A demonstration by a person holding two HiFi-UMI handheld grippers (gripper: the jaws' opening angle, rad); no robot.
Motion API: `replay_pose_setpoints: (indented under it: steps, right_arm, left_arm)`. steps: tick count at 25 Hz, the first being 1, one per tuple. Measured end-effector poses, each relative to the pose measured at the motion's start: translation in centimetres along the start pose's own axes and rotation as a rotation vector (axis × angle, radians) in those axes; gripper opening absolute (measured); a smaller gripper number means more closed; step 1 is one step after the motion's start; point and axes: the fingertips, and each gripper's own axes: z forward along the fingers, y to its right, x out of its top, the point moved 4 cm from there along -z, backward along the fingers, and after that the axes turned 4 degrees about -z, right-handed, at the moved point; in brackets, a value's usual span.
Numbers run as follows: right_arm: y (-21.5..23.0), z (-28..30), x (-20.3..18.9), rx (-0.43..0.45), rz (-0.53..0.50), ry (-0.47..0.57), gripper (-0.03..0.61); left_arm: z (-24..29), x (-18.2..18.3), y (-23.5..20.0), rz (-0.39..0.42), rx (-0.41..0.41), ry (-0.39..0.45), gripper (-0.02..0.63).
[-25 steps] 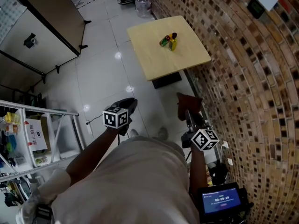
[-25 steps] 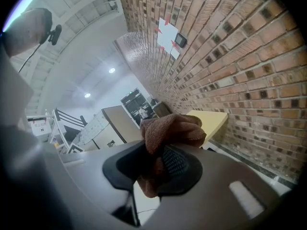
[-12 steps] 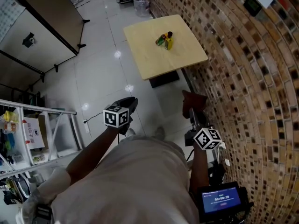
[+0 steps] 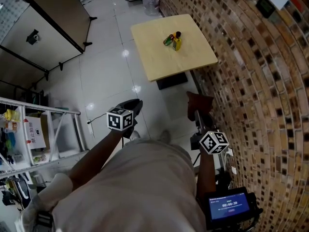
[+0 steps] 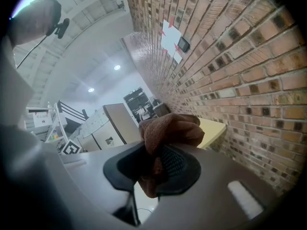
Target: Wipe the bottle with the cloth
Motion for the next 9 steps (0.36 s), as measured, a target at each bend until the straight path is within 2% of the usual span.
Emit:
replay_pose_setpoints:
  steps: [9]
  right_arm:
    - [0.24, 0.6, 0.26, 0.033, 0.008, -0.004, 0.062]
  left_arm:
    - [0.12, 0.01, -0.23, -0.015, 0.017, 0.007, 0.069]
